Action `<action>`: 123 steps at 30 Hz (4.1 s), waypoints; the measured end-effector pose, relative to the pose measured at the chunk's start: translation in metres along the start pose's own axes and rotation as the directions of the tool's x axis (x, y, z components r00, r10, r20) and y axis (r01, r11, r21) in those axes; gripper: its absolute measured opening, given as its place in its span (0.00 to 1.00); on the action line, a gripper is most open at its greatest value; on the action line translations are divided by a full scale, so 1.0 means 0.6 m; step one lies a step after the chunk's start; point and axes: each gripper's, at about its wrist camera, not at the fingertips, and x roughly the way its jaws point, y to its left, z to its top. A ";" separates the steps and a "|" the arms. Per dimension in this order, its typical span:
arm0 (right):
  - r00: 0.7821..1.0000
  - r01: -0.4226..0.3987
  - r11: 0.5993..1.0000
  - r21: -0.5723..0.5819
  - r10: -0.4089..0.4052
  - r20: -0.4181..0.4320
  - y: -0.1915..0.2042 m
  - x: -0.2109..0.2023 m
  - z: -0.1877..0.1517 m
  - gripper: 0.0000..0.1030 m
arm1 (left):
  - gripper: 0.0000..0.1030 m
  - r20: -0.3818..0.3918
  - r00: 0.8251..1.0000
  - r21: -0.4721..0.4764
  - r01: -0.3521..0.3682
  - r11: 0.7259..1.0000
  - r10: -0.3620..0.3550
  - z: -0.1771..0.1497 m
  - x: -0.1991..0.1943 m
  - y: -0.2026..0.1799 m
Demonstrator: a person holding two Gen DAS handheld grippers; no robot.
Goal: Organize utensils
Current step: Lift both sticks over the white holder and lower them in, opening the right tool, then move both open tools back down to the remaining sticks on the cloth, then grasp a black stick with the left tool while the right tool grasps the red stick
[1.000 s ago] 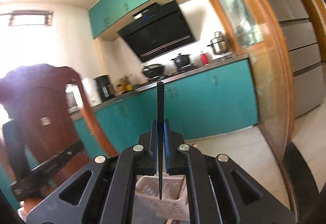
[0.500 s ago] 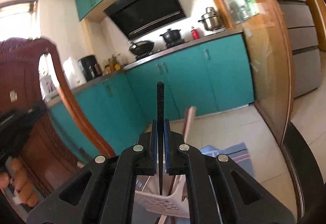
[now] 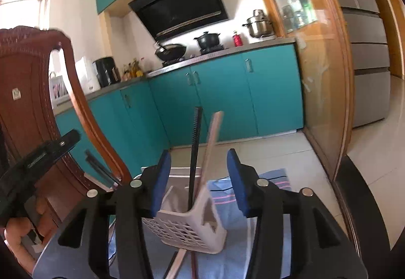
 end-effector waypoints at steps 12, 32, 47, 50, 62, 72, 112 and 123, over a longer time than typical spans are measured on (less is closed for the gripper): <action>0.874 0.021 0.984 -0.180 -0.105 -0.475 -0.005 0.066 -0.194 0.46 | 0.37 -0.503 0.863 0.141 0.027 0.990 0.048 -0.207 0.034 0.000; 0.791 0.057 0.984 -0.169 -0.148 -0.594 0.012 0.117 -0.237 0.46 | 0.29 -0.738 0.670 0.197 0.091 0.976 0.086 -0.323 0.077 0.005; 0.757 0.052 0.977 -0.205 -0.172 -0.631 0.015 0.126 -0.256 0.46 | 0.06 -0.738 0.670 0.136 0.032 0.990 0.080 -0.287 0.069 0.053; 0.752 0.050 0.977 -0.208 -0.174 -0.635 0.019 0.132 -0.259 0.46 | 0.06 -0.754 0.651 0.141 0.035 0.989 0.084 -0.299 0.073 0.056; 0.740 0.039 0.973 -0.228 -0.181 -0.647 0.028 0.138 -0.271 0.50 | 0.07 -0.753 0.654 0.162 0.082 0.983 0.069 -0.304 0.064 0.030; 0.732 0.026 0.966 -0.257 -0.193 -0.654 0.041 0.141 -0.285 0.54 | 0.17 -0.765 0.642 0.165 0.107 0.980 0.059 -0.315 0.069 0.018; 0.757 -0.008 0.949 -0.316 -0.201 -0.622 0.095 0.150 -0.308 0.13 | 0.12 -0.739 0.654 0.168 -0.048 0.985 0.158 -0.312 0.142 0.060; 0.647 -0.081 0.976 -0.204 -0.104 -0.755 0.042 0.138 -0.279 0.08 | 0.08 -0.780 0.621 0.156 0.068 0.985 0.081 -0.330 0.097 0.047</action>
